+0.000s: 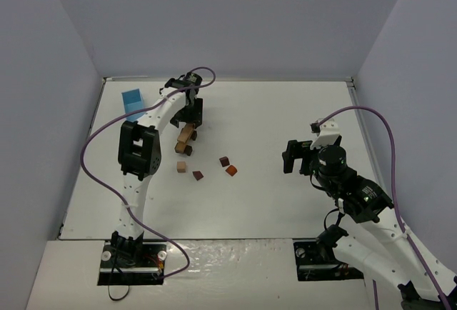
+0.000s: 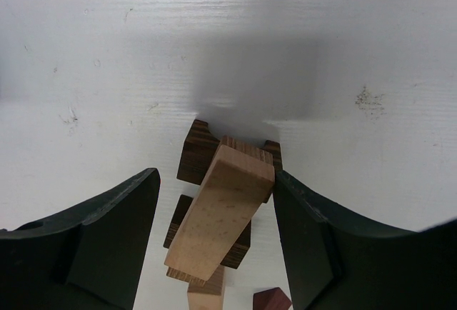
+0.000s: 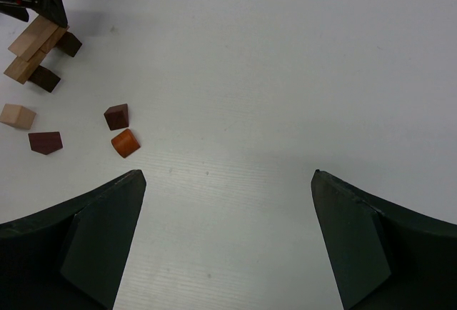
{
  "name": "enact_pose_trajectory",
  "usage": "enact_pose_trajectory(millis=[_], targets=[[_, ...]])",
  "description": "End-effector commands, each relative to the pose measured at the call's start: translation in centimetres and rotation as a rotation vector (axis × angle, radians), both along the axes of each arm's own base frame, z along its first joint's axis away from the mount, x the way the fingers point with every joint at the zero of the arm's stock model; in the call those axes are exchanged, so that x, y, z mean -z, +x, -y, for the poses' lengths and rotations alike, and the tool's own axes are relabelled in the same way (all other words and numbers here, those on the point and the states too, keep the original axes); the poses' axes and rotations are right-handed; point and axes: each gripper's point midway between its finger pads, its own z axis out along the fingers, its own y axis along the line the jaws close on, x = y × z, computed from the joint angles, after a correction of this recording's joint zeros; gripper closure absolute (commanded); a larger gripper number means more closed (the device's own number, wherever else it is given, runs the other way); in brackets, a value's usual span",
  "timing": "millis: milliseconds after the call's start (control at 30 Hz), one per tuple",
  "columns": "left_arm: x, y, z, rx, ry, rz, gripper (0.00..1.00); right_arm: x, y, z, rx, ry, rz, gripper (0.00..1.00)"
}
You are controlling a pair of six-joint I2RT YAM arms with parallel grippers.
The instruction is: Build the wood block tower
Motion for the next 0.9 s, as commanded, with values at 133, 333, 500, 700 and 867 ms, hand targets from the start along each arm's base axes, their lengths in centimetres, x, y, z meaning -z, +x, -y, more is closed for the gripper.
enact_pose_trajectory(millis=[133,333,500,700,867], targets=[[-5.9,0.1,1.1,0.0,-0.087,0.109,0.38,-1.3,0.8,-0.2,0.017,0.029,0.053,0.0],[-9.7,-2.7,1.5,0.047,-0.122,0.153,0.37,-1.6,0.7,-0.3,0.009,0.029,0.059,0.0],[-11.4,-7.7,0.7,0.065,-0.13,0.148,0.37,-1.5,0.7,-0.7,-0.015,0.031,0.052,0.0],[-9.7,-13.4,-1.2,-0.031,-0.116,0.1,0.37,-1.2,0.9,-1.4,-0.039,0.021,0.032,0.0],[-7.0,-14.7,-0.8,-0.085,-0.166,0.074,0.37,-0.8,0.9,-1.9,-0.06,0.023,0.015,0.0]])
